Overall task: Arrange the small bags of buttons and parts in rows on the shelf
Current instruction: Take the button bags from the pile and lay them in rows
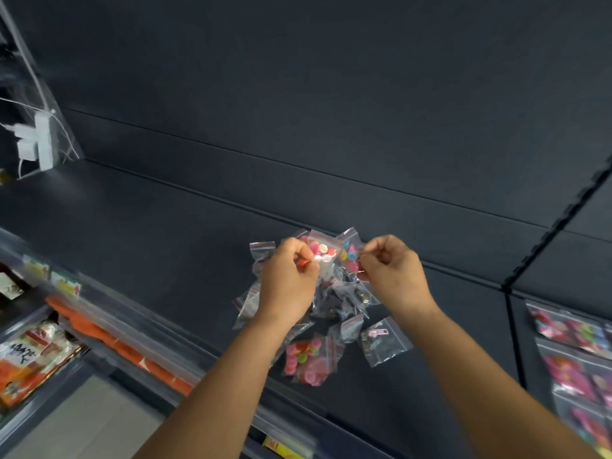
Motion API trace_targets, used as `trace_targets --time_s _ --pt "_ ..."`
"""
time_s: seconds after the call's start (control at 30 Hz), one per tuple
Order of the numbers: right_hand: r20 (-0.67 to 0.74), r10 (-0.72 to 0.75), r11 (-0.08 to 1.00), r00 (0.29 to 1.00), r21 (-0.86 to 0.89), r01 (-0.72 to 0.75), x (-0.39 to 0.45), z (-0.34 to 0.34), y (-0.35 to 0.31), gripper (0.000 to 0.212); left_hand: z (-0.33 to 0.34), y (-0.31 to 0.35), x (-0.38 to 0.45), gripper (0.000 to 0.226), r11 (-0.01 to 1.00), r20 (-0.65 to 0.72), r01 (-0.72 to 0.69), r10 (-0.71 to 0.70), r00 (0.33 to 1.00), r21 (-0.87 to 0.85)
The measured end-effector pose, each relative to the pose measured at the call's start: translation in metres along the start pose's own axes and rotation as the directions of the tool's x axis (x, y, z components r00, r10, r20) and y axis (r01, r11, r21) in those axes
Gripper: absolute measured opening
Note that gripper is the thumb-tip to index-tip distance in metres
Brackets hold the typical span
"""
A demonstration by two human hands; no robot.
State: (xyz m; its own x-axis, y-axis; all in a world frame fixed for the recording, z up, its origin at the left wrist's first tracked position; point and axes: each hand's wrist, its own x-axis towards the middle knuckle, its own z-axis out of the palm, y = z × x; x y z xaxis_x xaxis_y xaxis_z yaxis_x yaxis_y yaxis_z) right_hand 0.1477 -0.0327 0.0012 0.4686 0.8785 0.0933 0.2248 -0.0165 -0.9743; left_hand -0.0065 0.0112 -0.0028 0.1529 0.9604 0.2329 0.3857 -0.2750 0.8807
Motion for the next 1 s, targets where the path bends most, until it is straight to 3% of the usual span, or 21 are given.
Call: trace_targets --time_s 0.27,0.47,0.63,0.87,1.0 --pt "-0.15 -0.009 0.994 0.989 0.106 0.025 -0.043 -0.055 -0.006 0.033 0.04 0.037 -0.026 0.005 0.955 0.198 0.093 -0.037 0.979 -0.281" --pt "-0.22 0.037 0.985 0.975 0.174 0.001 -0.076 -0.108 -0.007 0.021 0.081 0.073 -0.055 0.014 0.899 0.321 0.212 -0.086 0.943 -0.383" --pt "-0.287 0.079 0.989 0.955 0.141 -0.04 -0.094 -0.157 -0.006 0.011 0.119 0.105 -0.079 0.039 0.894 0.487 0.265 -0.061 0.871 -0.362" --pt "-0.363 0.131 0.987 0.922 0.139 -0.086 -0.11 -0.256 0.014 0.015 0.188 0.156 -0.124 0.005 0.896 0.58 0.259 -0.001 0.814 -0.362" --pt "-0.36 0.145 0.985 0.922 0.146 -0.098 -0.117 -0.318 0.027 0.019 0.239 0.188 -0.152 0.015 0.916 0.592 0.256 -0.025 0.806 -0.309"
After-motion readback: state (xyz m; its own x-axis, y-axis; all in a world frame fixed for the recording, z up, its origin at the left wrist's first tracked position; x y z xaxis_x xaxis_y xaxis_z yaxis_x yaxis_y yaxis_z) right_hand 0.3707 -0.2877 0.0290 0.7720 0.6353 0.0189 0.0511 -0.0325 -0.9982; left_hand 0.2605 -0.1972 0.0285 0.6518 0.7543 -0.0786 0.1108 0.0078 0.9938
